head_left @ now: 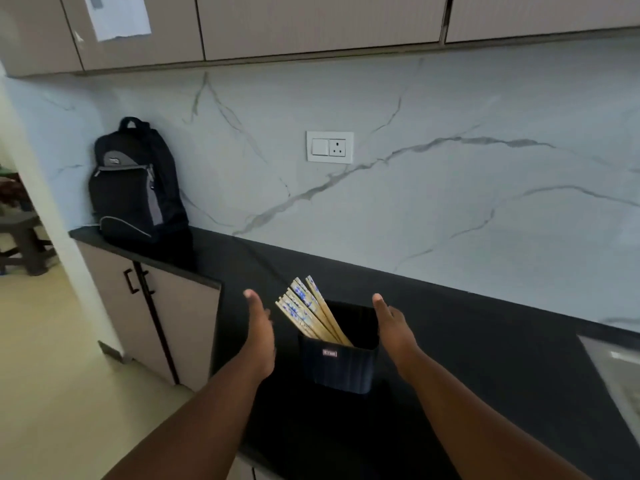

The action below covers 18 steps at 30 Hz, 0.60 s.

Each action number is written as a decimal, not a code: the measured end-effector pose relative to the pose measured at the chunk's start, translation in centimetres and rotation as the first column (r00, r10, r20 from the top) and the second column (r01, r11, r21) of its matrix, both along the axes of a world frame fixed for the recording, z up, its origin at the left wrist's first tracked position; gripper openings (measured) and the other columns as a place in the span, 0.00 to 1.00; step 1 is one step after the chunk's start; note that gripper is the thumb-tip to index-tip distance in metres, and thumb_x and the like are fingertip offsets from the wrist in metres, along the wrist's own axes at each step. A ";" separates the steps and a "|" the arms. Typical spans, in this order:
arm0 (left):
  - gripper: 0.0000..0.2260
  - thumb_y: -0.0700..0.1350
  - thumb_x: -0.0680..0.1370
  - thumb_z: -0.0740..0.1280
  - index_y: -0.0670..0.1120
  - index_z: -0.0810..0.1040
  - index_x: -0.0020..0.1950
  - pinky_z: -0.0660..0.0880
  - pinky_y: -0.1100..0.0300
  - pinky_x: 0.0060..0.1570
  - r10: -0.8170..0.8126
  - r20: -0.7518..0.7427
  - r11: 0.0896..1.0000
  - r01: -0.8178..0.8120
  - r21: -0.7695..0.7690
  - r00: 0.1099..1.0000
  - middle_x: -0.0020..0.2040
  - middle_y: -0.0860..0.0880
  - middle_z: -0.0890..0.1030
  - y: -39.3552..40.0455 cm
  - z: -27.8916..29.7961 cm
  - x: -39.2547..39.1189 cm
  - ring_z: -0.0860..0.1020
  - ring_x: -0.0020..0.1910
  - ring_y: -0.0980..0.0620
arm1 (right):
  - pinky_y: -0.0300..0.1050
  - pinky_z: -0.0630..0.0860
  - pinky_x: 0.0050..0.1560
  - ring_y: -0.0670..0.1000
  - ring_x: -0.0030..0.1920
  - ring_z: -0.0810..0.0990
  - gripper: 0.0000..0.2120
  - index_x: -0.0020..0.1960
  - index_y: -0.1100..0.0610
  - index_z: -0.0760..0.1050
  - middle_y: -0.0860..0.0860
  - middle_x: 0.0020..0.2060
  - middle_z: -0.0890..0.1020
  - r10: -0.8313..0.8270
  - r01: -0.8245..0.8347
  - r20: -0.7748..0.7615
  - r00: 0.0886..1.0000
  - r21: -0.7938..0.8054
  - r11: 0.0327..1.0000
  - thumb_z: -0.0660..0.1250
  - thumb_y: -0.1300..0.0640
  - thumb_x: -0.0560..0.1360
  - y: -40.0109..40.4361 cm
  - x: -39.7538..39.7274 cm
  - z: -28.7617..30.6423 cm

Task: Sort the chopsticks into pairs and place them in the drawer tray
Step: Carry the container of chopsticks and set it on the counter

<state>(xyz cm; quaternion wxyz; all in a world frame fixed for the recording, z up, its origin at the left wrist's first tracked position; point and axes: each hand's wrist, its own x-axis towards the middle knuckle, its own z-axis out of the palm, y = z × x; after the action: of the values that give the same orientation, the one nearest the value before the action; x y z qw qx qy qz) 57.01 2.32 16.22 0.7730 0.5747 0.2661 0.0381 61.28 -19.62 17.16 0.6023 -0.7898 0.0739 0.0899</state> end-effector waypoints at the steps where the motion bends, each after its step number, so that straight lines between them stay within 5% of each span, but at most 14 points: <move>1: 0.49 0.79 0.67 0.39 0.49 0.57 0.78 0.44 0.44 0.75 0.008 0.010 0.997 -0.008 -0.073 1.000 0.79 0.45 0.55 0.0 0.0 0.4 0.51 0.78 0.45 | 0.58 0.63 0.69 0.60 0.71 0.67 0.40 0.76 0.54 0.59 0.56 0.71 0.68 0.018 -0.017 -0.027 0.999 0.041 0.999 0.53 0.28 0.74 0.2 0.8 -0.1; 5: 0.48 0.78 0.68 0.38 0.48 0.65 0.75 0.47 0.45 0.74 -0.056 0.024 0.988 0.059 -0.145 0.998 0.76 0.45 0.64 -1.0 -0.3 1.3 0.58 0.76 0.43 | 0.55 0.65 0.67 0.59 0.70 0.67 0.39 0.76 0.55 0.58 0.56 0.73 0.67 0.055 -0.033 -0.138 0.989 0.153 0.988 0.58 0.32 0.75 1.4 2.9 -1.4; 10: 0.47 0.78 0.68 0.39 0.49 0.68 0.74 0.66 0.51 0.63 -0.145 0.075 0.977 0.155 -0.145 0.987 0.70 0.45 0.73 -2.1 -1.1 0.7 0.70 0.69 0.45 | 0.47 0.69 0.48 0.52 0.46 0.74 0.32 0.72 0.58 0.64 0.53 0.53 0.76 0.006 0.046 -0.228 0.974 0.223 0.974 0.68 0.43 0.74 2.7 3.5 -2.9; 14: 0.38 0.74 0.71 0.46 0.51 0.79 0.61 0.79 0.60 0.41 -0.037 0.097 0.994 0.047 -0.101 0.995 0.54 0.48 0.85 -2.8 -1.3 -0.2 0.84 0.51 0.50 | 0.54 0.75 0.55 0.58 0.52 0.76 0.33 0.70 0.57 0.66 0.57 0.60 0.75 0.091 0.011 -0.344 0.934 0.283 0.959 0.70 0.43 0.72 4.4 3.5 -2.5; 16: 0.33 0.73 0.72 0.48 0.53 0.80 0.56 0.78 0.59 0.40 0.043 0.091 0.997 -0.037 -0.068 0.995 0.47 0.50 0.86 -2.2 -1.4 -1.1 0.85 0.45 0.52 | 0.56 0.74 0.57 0.60 0.55 0.76 0.35 0.71 0.57 0.65 0.57 0.62 0.75 0.133 -0.031 -0.337 0.932 0.292 0.956 0.71 0.42 0.71 5.7 3.0 -2.2; 18: 0.32 0.73 0.73 0.48 0.53 0.79 0.58 0.77 0.58 0.44 0.118 0.106 0.993 -0.116 -0.031 0.987 0.52 0.49 0.85 -1.0 -1.4 -3.1 0.84 0.47 0.53 | 0.60 0.72 0.63 0.61 0.61 0.74 0.38 0.73 0.55 0.62 0.58 0.65 0.73 0.185 -0.088 -0.320 0.929 0.294 0.952 0.72 0.43 0.70 7.5 2.0 -2.0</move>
<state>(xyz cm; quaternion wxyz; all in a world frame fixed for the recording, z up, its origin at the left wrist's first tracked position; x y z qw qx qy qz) 53.91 1.31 14.85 0.7896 0.5456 0.2579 0.1110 63.27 -12.12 15.16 0.6758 -0.6741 0.1090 0.2775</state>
